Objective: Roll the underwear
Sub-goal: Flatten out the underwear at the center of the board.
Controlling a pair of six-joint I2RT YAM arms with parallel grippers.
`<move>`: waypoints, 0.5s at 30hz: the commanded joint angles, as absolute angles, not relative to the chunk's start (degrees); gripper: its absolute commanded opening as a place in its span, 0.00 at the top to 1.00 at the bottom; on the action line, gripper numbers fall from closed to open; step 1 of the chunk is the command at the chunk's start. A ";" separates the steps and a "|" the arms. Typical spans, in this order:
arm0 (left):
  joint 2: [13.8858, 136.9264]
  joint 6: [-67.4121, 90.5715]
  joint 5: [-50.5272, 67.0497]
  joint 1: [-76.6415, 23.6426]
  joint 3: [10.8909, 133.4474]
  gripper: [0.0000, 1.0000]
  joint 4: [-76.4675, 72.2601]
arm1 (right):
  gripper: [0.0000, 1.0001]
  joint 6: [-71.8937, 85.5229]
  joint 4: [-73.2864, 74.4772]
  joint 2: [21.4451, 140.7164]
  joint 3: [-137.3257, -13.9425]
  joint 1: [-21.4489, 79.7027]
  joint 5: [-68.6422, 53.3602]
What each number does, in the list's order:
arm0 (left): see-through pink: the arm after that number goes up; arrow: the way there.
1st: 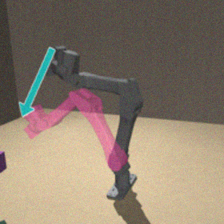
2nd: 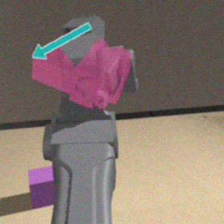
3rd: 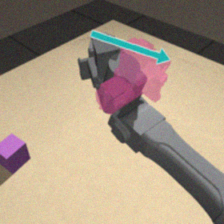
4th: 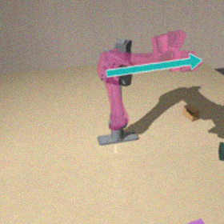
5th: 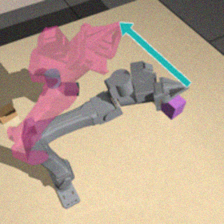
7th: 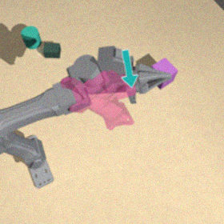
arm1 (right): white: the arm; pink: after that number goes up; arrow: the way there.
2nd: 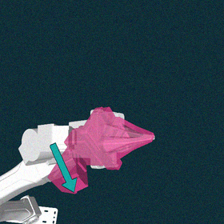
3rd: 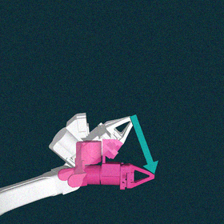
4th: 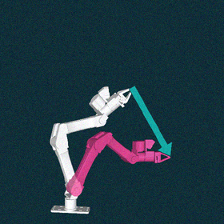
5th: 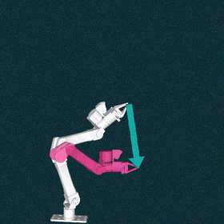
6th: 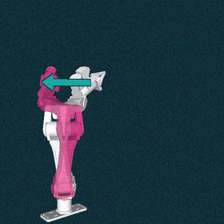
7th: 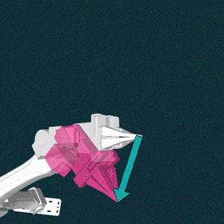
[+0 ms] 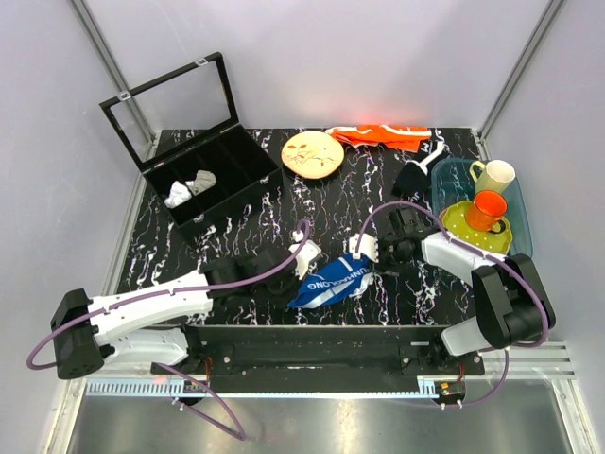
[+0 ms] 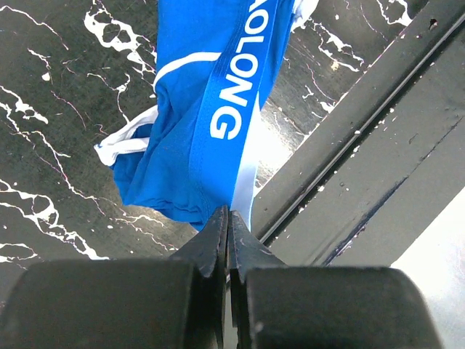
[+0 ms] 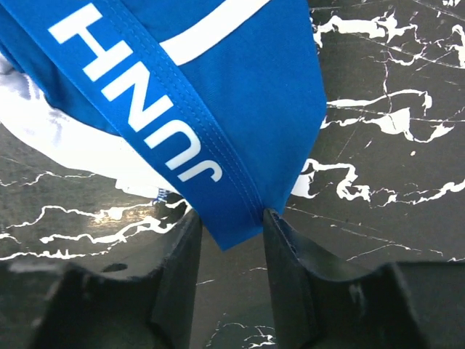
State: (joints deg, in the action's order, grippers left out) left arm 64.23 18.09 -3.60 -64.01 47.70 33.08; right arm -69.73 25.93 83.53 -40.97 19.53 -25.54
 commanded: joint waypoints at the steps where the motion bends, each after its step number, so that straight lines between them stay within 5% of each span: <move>1: 62.23 17.05 -1.50 -62.84 47.46 1.00 31.64 | 0.61 -69.61 24.61 84.99 -41.13 19.95 -20.66; 7: 61.09 16.52 -1.14 -60.74 47.72 1.00 32.43 | 0.95 -67.94 27.68 81.83 -43.33 19.95 -20.65; 15: 58.98 14.95 -0.26 -55.03 49.30 1.00 34.01 | 0.99 -64.95 36.20 74.10 -49.73 19.95 -22.59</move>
